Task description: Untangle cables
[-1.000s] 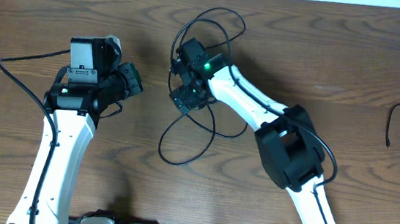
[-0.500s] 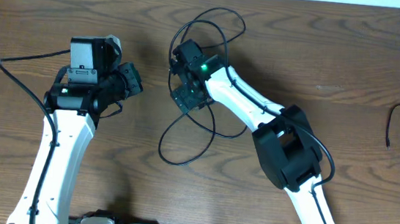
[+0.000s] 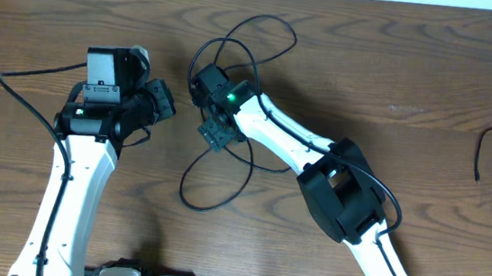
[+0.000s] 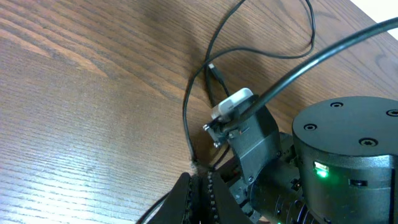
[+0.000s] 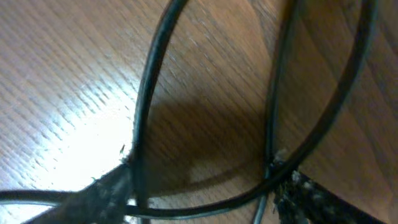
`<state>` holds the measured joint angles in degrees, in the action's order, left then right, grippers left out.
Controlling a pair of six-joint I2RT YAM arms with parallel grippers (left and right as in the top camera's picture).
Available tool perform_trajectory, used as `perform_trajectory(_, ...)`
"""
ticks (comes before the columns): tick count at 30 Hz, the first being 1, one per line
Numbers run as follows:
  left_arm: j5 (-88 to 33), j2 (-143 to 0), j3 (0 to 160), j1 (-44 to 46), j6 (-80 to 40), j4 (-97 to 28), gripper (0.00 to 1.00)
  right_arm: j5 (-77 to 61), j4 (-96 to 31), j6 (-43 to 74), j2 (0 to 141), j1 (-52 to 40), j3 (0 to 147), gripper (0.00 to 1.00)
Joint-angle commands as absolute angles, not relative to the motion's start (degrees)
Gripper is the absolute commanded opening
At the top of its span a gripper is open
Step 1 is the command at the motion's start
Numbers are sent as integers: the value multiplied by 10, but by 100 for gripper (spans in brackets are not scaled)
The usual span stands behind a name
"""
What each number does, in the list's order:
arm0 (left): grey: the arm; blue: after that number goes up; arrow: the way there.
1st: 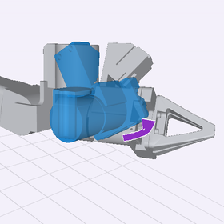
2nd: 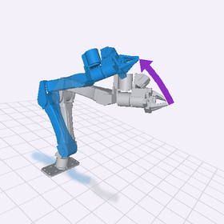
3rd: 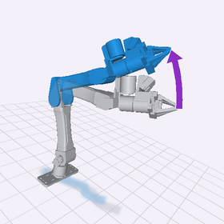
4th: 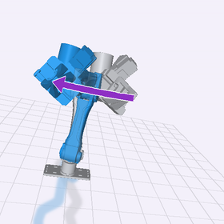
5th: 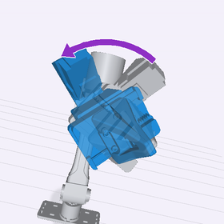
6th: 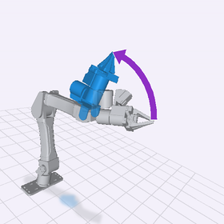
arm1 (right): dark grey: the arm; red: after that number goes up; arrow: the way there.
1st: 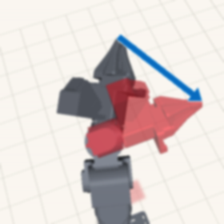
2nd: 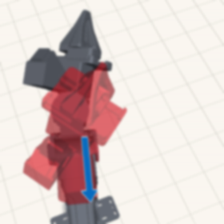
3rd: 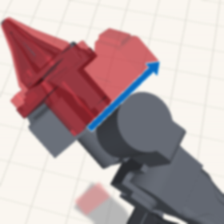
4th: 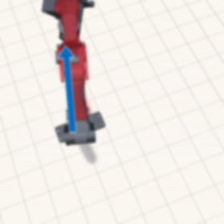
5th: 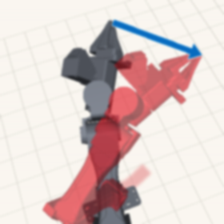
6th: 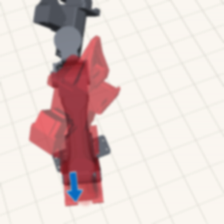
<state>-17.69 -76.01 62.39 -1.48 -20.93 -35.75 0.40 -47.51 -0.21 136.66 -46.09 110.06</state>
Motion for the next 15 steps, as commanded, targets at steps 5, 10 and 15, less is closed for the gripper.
perform_trajectory(5, -169, -760, 630, -18, -202, -360, 8, 33, -497, 17, 1399, -463, 1096, 31)
perform_trajectory(10, -169, -760, 630, -18, -202, -360, 8, 35, -500, 34, 1399, -465, 1096, 11)
perform_trajectory(15, -169, -760, 630, -18, -202, -360, 8, 44, -509, 63, 1395, -458, 1103, 1)
